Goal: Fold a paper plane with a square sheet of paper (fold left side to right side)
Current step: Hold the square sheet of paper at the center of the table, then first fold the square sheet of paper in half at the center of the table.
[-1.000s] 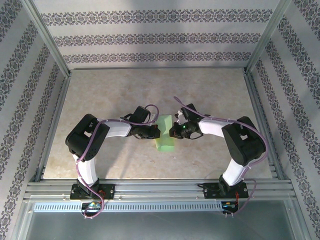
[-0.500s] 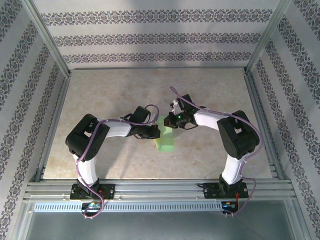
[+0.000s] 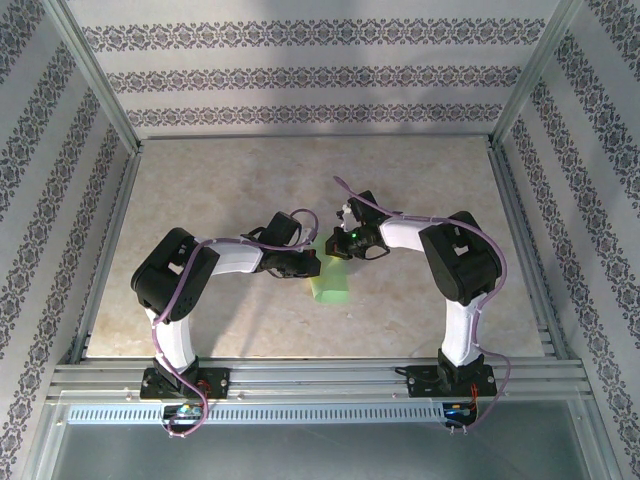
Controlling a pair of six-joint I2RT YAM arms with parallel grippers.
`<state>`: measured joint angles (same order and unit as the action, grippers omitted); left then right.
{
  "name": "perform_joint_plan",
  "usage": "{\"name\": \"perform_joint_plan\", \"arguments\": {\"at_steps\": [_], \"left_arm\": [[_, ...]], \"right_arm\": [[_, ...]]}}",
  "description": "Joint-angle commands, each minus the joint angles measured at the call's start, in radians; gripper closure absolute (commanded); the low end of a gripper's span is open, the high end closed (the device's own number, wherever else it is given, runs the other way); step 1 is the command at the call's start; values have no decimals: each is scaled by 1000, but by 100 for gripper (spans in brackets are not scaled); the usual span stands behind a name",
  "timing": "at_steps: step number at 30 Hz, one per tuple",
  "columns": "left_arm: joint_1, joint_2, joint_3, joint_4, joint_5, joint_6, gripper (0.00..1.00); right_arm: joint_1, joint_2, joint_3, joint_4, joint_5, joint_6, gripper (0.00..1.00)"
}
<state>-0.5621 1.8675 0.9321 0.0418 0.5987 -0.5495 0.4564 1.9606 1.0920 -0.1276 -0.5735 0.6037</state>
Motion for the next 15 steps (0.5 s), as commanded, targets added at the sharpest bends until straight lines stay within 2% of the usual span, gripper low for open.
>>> {"name": "perform_joint_plan", "arguments": {"at_steps": [1,15], "left_arm": [[-14,16,-16,-69,-36,26,94],[-45,-74,-141,-96,-23,17,94]], "right_arm": [[9,44,11,-58,73,1,100],[-9,81,9,-101,136,-28,100]]}}
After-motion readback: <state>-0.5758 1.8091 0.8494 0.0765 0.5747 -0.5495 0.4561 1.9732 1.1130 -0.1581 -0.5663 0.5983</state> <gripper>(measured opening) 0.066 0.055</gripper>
